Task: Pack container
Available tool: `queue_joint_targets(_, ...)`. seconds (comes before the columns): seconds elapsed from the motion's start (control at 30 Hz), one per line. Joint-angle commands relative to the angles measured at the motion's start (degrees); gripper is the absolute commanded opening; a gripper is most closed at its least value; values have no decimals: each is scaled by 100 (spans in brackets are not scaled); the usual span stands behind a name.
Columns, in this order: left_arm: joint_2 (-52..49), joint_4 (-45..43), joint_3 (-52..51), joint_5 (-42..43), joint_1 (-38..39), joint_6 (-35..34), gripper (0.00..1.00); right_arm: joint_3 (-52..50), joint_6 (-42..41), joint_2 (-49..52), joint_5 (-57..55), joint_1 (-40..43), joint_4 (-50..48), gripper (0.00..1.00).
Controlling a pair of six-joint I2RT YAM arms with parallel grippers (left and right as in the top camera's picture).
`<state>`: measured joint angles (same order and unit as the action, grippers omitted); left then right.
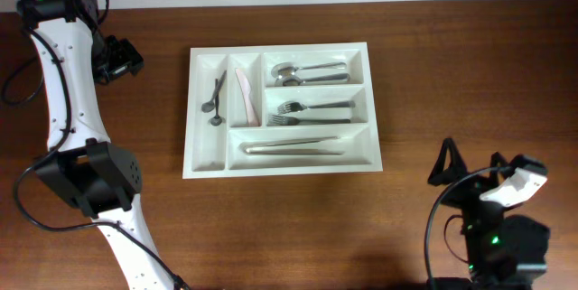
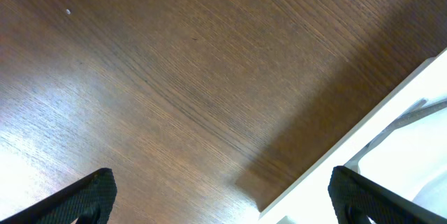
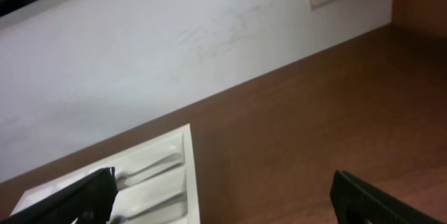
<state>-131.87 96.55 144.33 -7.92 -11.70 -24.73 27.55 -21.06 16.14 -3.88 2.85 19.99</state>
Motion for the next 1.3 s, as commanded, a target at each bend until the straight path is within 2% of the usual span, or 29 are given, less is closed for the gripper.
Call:
queue_joint_targets(0.0, 151, 13, 68, 17, -7, -52, 99, -557, -39, -496, -81, -111, -188, 99)
queue_joint_targets(0.1, 151, 13, 68, 17, -9, -52, 99, -938, -15, -802, -70, -173, -205, 99)
queue_joint_targets(0.27, 151, 13, 68, 17, -9, -52, 99, -1370, 684, -1165, -66, -367, -118, 99)
queue_joint_targets(0.4, 151, 13, 68, 17, -9, -52, 99, -1554, 1187, -1329, -66, -483, 315, 99)
queue_joint_targets(0.6, 151, 13, 68, 17, -9, -52, 99, -1705, 1182, -1596, 42, -481, 1375, 99)
queue_joint_targets(1.27, 151, 13, 68, 17, -7, -52, 99, -1825, 1182, -1596, 127, -472, 2315, 99)
